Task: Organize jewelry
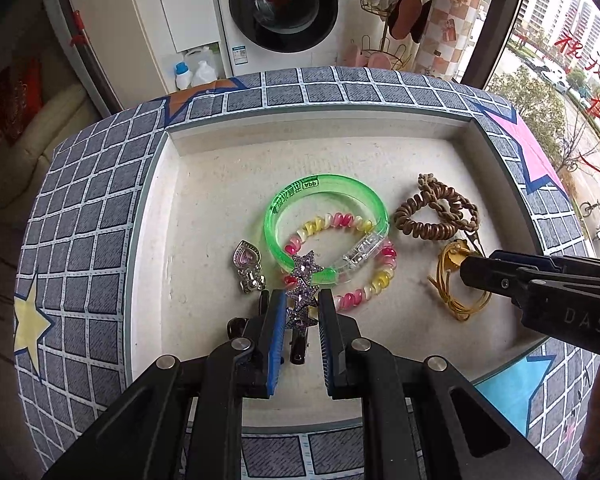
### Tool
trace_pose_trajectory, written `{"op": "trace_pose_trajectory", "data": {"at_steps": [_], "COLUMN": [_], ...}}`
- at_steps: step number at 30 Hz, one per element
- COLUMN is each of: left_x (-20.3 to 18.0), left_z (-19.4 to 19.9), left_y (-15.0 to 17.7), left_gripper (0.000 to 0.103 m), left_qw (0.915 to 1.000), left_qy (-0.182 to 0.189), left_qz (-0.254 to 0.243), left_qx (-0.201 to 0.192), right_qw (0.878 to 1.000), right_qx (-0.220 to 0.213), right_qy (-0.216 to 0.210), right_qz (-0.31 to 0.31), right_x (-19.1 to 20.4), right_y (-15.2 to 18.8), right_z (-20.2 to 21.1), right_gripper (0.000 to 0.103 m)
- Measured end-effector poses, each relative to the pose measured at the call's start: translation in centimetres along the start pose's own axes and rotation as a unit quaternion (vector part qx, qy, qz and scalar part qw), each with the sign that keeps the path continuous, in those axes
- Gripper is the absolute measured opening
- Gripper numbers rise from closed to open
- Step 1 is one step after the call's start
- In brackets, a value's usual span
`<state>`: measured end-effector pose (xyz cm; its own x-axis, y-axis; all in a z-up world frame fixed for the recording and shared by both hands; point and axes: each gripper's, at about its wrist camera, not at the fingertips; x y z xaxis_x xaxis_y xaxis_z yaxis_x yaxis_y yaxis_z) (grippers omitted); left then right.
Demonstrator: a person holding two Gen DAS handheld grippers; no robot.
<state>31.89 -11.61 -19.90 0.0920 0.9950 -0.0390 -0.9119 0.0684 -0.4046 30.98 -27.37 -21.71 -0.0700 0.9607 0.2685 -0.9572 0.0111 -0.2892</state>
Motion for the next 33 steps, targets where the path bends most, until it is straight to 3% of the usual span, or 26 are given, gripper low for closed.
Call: {"op": "trace_pose_trajectory", "data": {"at_steps": [8,18,19,20,21,23,28,33], "left_x": [0.1,-0.1,-0.1,0.1,0.3,0.5,0.8,1.5], "left_z": [0.4,1.6,1.6,1.7,2.2,3.3,4.0,5.1], "left_y": [-0.1,-0.8,-0.8,-0.8,-0.8,-0.7,-0.6,0.8], "left_gripper": [0.029,0.031,0.044,0.087,0.103,0.103,0.103,0.103], "left_qw": [1.0000,0.9999,0.9999,0.9999,0.9995,0.9982,0.9986,0.9987], "left_qy": [-0.003,-0.001,-0.003,-0.005,-0.012,-0.014,-0.018,-0.026], "left_qz": [-0.002,-0.003,-0.001,0.002,0.009,0.013,0.012,0.022], "left_qx": [-0.002,-0.015,-0.014,-0.015,-0.027,-0.056,-0.048,-0.038], "right_qw": [1.000,0.999,0.998,0.998,0.998,0.998,0.998,0.998], "right_qx": [-0.005,-0.029,-0.031,-0.032,-0.033,-0.035,-0.038,-0.040], "right_qy": [-0.014,-0.037,-0.038,-0.038,-0.039,-0.040,-0.041,-0.045], "right_qz": [-0.008,-0.026,-0.027,-0.028,-0.029,-0.030,-0.031,-0.029], "right_x": [-0.3,-0.8,-0.7,-0.7,-0.8,-0.7,-0.5,0.1], "right_y": [0.1,0.5,0.5,0.5,0.6,0.7,1.2,2.6], "right_z": [0.0,2.5,2.7,2.8,3.0,3.3,4.2,5.2], "right_gripper": [0.049,0.051,0.051,0.051,0.051,0.051,0.052,0.063]}}
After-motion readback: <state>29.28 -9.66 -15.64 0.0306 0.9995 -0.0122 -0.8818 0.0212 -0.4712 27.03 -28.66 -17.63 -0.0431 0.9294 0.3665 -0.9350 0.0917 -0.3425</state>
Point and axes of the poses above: each gripper's, at about its wrist camera, not at the fingertips, and z roughly against the way its jaws point, x to its left, y to its underside, and after that the axes turned 9 degrees about z, right-handed
